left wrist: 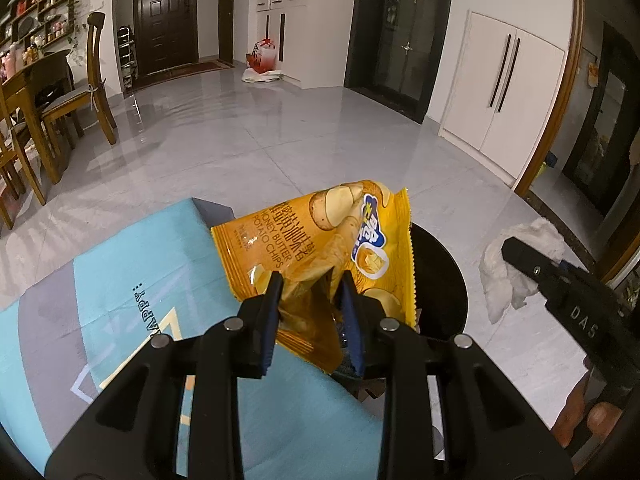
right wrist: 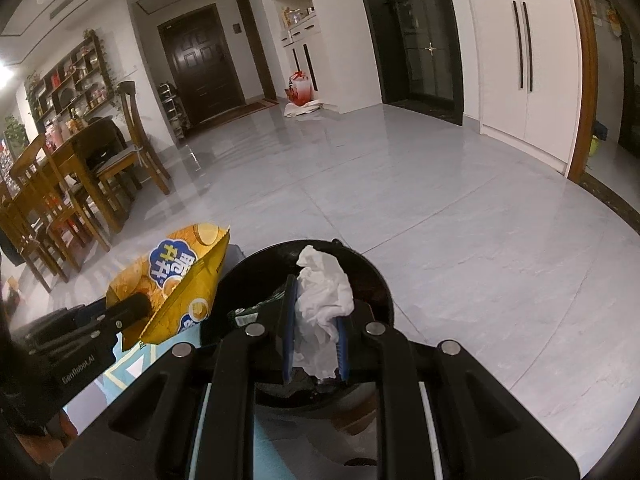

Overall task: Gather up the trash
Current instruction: 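Carry the chip bag and tissue over the black bin and open both grippers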

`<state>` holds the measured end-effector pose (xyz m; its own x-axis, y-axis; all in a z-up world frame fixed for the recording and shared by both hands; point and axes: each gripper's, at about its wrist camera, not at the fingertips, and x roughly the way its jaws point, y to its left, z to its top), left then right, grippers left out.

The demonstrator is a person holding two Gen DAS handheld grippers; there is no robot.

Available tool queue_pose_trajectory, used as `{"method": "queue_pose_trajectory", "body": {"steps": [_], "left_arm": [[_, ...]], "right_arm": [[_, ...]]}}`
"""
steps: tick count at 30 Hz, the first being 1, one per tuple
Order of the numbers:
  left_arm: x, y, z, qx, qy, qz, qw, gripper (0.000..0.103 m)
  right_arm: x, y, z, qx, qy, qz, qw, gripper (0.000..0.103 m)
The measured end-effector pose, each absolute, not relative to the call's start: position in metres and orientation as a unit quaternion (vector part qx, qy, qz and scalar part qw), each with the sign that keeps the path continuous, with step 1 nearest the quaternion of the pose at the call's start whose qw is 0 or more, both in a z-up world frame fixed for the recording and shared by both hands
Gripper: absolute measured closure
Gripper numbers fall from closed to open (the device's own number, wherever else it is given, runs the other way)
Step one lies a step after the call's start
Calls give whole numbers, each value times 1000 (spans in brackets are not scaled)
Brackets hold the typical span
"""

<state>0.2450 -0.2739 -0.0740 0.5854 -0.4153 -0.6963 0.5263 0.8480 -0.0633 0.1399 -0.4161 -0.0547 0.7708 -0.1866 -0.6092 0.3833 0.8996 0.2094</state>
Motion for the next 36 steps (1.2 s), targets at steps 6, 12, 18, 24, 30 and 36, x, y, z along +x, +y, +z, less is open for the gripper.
{"method": "queue_pose_trajectory", "body": {"steps": [6,12,18,24,30,36], "left_arm": [[250,-286,-77,80,371,-262,888,72],[256,-297,-83,93,372,-254,888,72],[260,-309,-91,100,376,-257,884,72],[268,-327,-104,108,390,-274,873,79],[276,-344,-120,120,409,-277,861,79],[281,-345,-130,125,420,-270,858,59]], "right_arm": [[145,-428,-60,176,308,-157,922,86],[151,-430,-62,184,318,-154,917,86],[160,-431,-67,191,330,-150,912,86],[166,-432,-75,198,341,-151,907,86],[186,-436,-94,215,381,-145,887,84],[195,-430,-101,216,397,-136,882,76]]}}
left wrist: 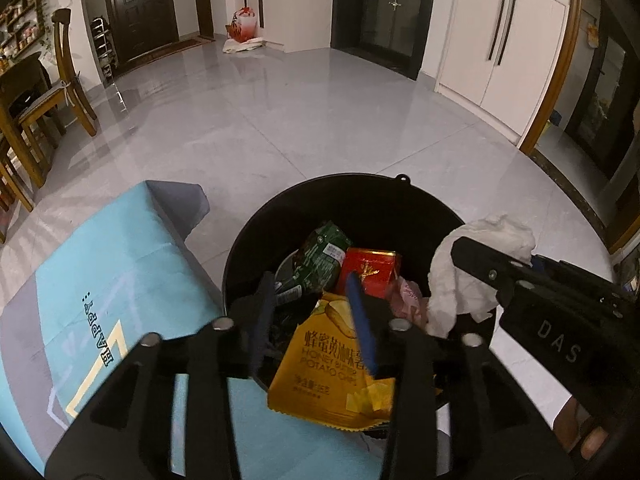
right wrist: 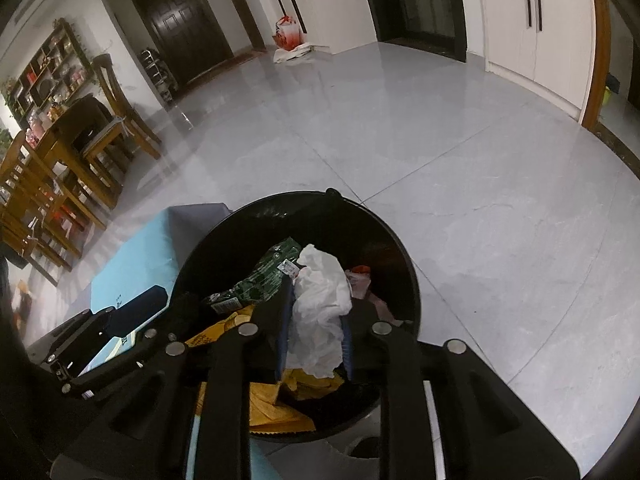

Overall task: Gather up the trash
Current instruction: 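Carry the chip bag and tissue over the black bin and open both grippers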

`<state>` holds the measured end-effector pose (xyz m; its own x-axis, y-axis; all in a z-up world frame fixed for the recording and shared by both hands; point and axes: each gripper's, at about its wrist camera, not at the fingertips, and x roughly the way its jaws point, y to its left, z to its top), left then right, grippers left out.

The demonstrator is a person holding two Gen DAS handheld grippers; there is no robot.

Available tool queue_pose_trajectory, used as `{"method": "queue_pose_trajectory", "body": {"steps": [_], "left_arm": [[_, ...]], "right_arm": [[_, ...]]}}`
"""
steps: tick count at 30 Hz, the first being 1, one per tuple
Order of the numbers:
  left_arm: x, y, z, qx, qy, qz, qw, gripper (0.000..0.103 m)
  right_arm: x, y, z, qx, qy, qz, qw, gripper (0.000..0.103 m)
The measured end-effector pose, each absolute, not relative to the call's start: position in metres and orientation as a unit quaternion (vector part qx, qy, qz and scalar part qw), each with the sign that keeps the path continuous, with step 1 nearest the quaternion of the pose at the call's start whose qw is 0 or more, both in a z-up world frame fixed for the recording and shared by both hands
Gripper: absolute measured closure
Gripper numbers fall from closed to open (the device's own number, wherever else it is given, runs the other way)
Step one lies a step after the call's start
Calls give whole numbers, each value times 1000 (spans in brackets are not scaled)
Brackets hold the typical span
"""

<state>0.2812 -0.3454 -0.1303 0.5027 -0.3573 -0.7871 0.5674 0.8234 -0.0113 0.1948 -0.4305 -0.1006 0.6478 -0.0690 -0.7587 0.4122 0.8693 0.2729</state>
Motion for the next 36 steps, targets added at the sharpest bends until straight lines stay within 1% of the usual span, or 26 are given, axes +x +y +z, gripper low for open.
{"method": "queue_pose_trajectory", "body": {"steps": [2,3,6,10,15,18,19,20,21,22,23,25,27,29,30,32,33,36], "left_arm": [[282,-345,-130,126,419,-268,858,54],[282,-344,-130,126,419,-267,858,54],[282,-342,-129,128,417,-264,860,53],[284,-340,-129,128,417,-261,861,50],[285,-340,-127,130,415,-256,863,45],[285,-338,-126,129,415,-250,865,32],[285,-337,-125,128,414,-249,866,23],[285,-336,-124,126,413,-248,867,17],[284,-334,-123,124,412,-247,868,16],[284,-334,-122,124,412,-245,869,15],[284,-333,-121,124,412,-244,869,14],[284,-332,-119,123,412,-242,870,12],[283,-331,-116,122,410,-241,871,10],[282,-328,-114,121,408,-238,873,6],[281,-326,-112,119,407,-235,874,4],[281,-322,-109,117,410,-230,875,3],[280,-320,-107,114,412,-229,875,3],[277,-310,-101,109,415,-225,875,3]], "right_arm": [[198,-431,-101,217,398,-133,881,72],[199,-430,-101,217,398,-132,881,71],[200,-430,-100,220,398,-131,881,69],[201,-433,-102,222,400,-131,880,65],[201,-432,-101,225,398,-131,879,64],[201,-432,-101,224,398,-133,880,63],[200,-433,-100,224,397,-135,880,57],[199,-434,-99,226,395,-137,880,52],[198,-435,-98,227,393,-139,880,43],[196,-435,-96,227,390,-142,881,38],[195,-434,-95,225,387,-143,883,37],[194,-433,-92,219,385,-145,885,30],[192,-433,-91,217,383,-145,886,27],[191,-434,-90,216,381,-147,887,24],[190,-434,-89,215,380,-148,887,24],[188,-435,-87,215,380,-150,887,20],[188,-435,-87,214,380,-150,887,14],[184,-434,-82,208,377,-156,889,4]]}}
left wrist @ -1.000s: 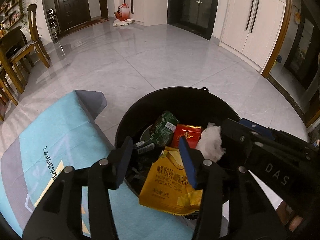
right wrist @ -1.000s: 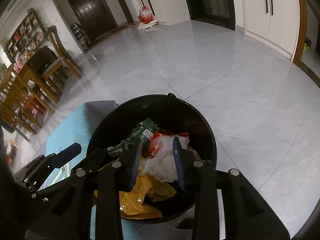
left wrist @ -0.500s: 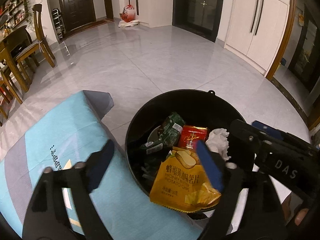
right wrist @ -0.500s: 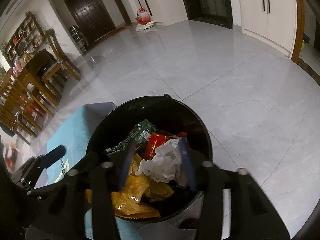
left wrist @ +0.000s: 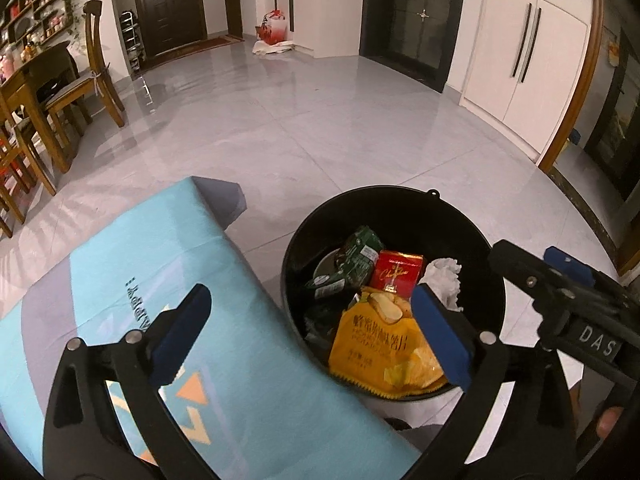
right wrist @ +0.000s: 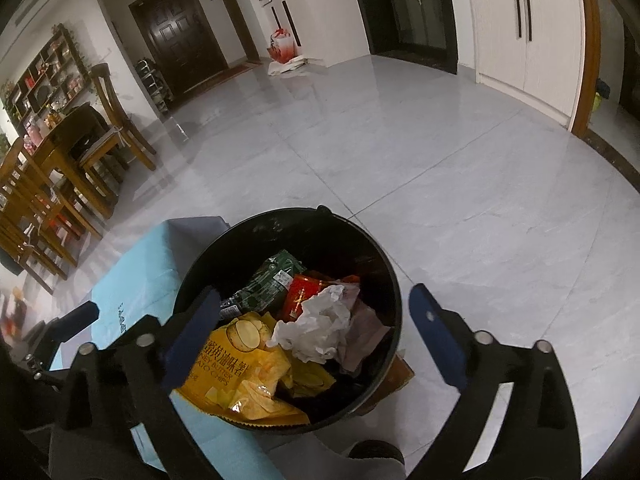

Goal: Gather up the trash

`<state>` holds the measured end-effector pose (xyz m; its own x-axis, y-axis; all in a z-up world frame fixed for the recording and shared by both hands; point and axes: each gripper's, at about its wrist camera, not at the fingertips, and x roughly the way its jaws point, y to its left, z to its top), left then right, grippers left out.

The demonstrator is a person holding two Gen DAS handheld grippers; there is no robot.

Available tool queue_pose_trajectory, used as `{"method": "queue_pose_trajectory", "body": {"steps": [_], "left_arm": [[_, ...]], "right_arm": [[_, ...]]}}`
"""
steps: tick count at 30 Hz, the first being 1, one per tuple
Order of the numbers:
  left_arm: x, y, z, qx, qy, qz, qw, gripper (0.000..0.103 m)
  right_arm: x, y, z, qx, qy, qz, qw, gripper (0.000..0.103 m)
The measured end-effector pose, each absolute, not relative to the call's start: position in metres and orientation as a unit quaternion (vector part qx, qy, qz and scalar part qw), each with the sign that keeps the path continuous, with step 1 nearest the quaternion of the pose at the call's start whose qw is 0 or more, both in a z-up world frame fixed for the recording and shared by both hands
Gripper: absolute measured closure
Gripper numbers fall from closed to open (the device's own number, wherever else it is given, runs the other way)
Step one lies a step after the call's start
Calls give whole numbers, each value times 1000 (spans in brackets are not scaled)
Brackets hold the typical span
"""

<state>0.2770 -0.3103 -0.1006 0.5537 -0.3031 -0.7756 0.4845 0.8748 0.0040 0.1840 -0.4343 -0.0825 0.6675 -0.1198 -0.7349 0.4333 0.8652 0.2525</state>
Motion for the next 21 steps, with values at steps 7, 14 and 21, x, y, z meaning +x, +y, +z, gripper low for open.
{"method": "queue_pose_trajectory", "body": {"steps": [7,14,21], "left_arm": [[254,-274,-77,81,407,-223,882,3],[210,-233,-43,35,384,-220,896,3],[163,-205,-19,43,362,-200,910,3]], "right_arm": [[163,-429,-67,201,369,-173,891,3],[126,-410,-45,197,349,-206,893,3],[92,-375,-39,162,353,-203,899,3]]}}
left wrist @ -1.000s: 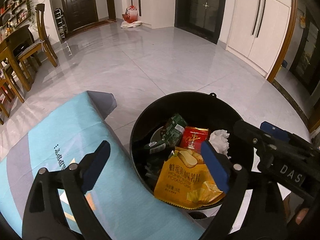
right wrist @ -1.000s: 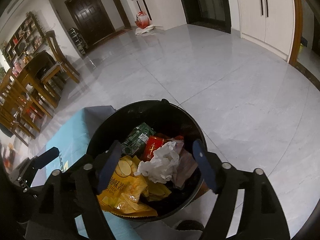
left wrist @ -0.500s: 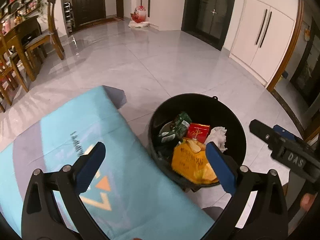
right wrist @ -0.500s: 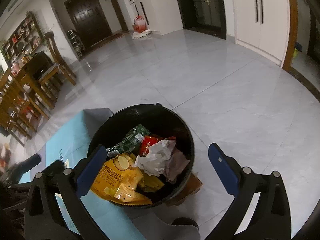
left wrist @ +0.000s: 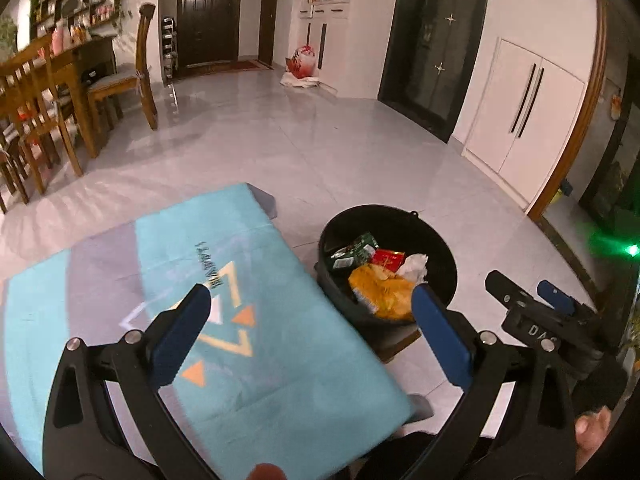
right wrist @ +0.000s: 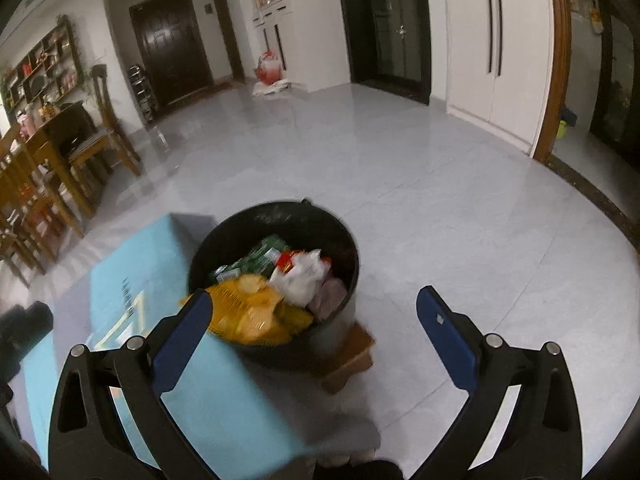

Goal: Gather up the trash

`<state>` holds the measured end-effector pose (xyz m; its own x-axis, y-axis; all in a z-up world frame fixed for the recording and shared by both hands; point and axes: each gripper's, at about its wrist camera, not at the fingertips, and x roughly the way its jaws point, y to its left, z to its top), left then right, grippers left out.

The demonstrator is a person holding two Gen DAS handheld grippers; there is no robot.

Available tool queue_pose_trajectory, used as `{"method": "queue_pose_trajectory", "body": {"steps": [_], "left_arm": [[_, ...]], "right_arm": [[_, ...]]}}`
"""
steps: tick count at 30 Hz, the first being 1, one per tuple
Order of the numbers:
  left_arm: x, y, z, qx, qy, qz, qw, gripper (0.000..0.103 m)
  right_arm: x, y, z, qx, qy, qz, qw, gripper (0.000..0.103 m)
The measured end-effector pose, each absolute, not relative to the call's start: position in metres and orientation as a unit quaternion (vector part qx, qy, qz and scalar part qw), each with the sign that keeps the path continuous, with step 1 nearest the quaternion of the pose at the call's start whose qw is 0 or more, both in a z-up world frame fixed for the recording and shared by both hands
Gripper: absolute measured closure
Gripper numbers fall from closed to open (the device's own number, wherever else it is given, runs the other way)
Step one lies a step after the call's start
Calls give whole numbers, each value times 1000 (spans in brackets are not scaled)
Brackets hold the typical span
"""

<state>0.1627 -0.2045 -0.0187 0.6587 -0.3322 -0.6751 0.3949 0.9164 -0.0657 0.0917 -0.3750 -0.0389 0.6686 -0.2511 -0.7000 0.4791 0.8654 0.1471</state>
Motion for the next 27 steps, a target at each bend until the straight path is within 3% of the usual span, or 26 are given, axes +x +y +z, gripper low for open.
{"method": "queue_pose_trajectory", "body": {"steps": [4,16,27], "left_arm": [[139,-191,-5,73,348,-171,919,3],[114,-164,42,37,350,-177,919,3],[106,-164,31,51,367,-170,913,3]], "right_arm": [[71,-362,-27,183,347,-180,902,3],[24,-313,47,126,295,-192,927,3],[33,-297,21,100,351,-187,912,3]]}}
